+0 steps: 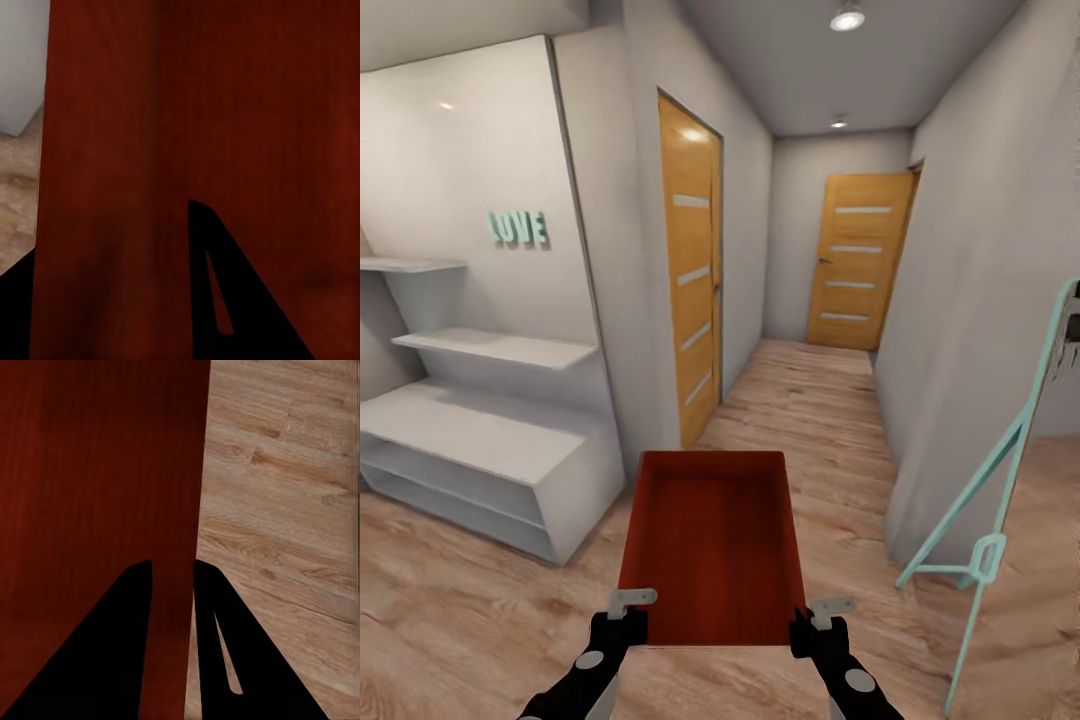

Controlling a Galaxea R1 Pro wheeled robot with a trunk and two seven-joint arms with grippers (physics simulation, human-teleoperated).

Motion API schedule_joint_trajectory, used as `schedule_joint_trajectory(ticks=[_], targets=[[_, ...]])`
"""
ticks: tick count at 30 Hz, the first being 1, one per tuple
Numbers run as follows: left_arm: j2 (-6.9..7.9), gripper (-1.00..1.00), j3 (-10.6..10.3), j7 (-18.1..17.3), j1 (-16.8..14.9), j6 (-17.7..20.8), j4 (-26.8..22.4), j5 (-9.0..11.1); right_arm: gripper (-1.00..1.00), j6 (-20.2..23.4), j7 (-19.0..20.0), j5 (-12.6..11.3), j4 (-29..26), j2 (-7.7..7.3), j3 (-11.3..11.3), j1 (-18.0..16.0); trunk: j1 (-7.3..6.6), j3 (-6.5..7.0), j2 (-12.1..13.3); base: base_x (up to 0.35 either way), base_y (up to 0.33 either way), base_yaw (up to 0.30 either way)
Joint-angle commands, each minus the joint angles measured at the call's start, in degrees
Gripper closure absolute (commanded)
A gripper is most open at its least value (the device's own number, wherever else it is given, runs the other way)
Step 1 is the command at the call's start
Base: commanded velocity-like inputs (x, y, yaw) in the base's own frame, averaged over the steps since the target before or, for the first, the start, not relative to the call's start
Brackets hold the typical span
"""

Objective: Move the two storage containers from the living room to the garage. In the garage, place one container on the floor and stack the other container on top of it (either order is fine).

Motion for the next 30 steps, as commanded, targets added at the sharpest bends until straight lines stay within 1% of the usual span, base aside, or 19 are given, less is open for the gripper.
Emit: schedule_joint_trajectory(ticks=[1,30], targets=[[1.73,1.00,0.70,2.45,-0.03,-0.25,0.15,0.04,1.00,-2.89,0.92,-0.36,-0.12,-0.06,0.61,-0.11,0.06,-0.13,-0.12,0.308,0.188,-0.257],[1.74,1.00,0.70,2.53,-0.03,-0.28,0.14,0.09,1.00,-2.89,0.92,-0.40,-0.09,-0.05,0.64,-0.11,0.06,-0.13,-0.12,0.308,0.189,-0.254]])
